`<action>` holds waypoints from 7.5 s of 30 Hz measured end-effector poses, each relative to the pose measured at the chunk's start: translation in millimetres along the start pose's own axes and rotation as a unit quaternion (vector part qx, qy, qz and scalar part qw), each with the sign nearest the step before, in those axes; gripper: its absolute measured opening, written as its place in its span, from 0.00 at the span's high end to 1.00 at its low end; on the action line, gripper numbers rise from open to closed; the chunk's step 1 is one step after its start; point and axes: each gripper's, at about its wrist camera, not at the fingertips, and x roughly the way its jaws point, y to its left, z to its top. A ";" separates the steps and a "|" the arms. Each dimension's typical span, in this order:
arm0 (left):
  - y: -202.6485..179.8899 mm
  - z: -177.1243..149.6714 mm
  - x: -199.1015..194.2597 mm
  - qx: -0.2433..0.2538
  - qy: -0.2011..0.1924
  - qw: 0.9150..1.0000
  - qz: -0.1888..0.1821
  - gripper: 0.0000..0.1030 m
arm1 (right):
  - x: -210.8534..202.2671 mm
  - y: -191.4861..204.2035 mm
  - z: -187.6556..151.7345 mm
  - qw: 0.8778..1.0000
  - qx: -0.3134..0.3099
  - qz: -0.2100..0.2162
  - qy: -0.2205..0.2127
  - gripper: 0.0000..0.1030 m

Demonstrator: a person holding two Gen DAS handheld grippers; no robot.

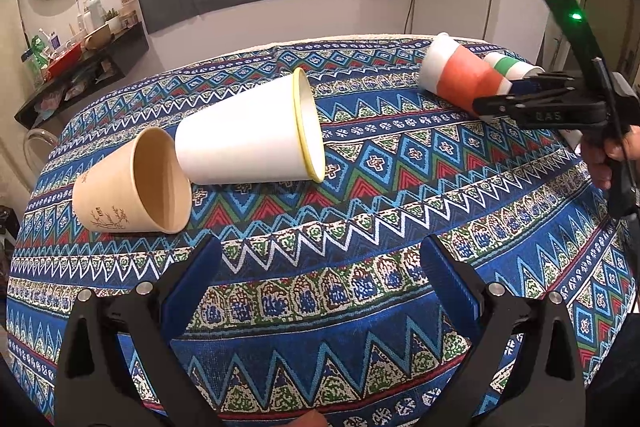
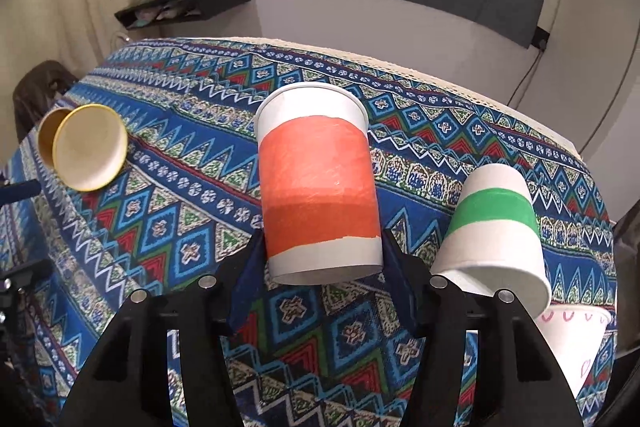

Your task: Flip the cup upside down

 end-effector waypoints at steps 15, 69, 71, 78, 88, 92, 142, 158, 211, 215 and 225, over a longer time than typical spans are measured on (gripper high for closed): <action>-10.8 -8.4 -17.2 0.005 0.000 1.000 0.025 0.06 | -39.6 61.7 -52.2 0.994 -0.075 0.082 -0.008 0.49; -111.8 0.7 -66.4 0.252 -0.012 0.967 -0.034 0.06 | -117.9 38.6 -140.2 0.994 -0.051 0.085 -0.050 0.17; -115.0 6.4 -63.9 0.273 -0.001 0.961 -0.050 0.06 | -117.9 36.0 -140.7 0.995 -0.044 0.081 -0.050 0.17; -128.7 23.9 -57.7 0.340 0.010 0.935 -0.097 0.06 | -113.1 15.9 -139.1 0.995 0.003 0.099 -0.030 0.17; -156.7 20.7 -43.1 0.485 0.028 0.867 -0.107 0.06 | -106.0 3.3 -131.2 0.992 0.046 0.113 0.015 0.16; -171.1 13.0 -42.1 0.537 0.033 0.833 -0.129 0.06 | -100.7 -0.6 -129.9 0.992 0.059 0.112 0.025 0.16; -143.1 64.1 -9.4 0.456 0.014 0.886 -0.086 0.39 | -96.1 -9.0 -121.2 0.989 0.073 0.131 -0.004 0.16; -100.7 91.8 5.8 0.340 0.027 0.935 -0.098 0.39 | -90.5 6.9 -115.8 0.990 0.056 0.126 0.004 0.16; -25.2 1.4 -50.3 0.134 -0.035 0.990 -0.011 0.06 | -85.6 56.7 -101.0 0.992 0.075 0.068 -0.080 0.11; -26.3 -6.9 -54.4 0.109 -0.044 0.993 -0.018 0.06 | -84.7 62.0 -102.6 0.992 0.070 0.072 -0.078 0.10; -39.4 -32.2 -51.9 0.074 -0.074 0.994 0.031 0.06 | -80.8 67.5 -109.1 0.992 0.069 0.072 -0.076 0.10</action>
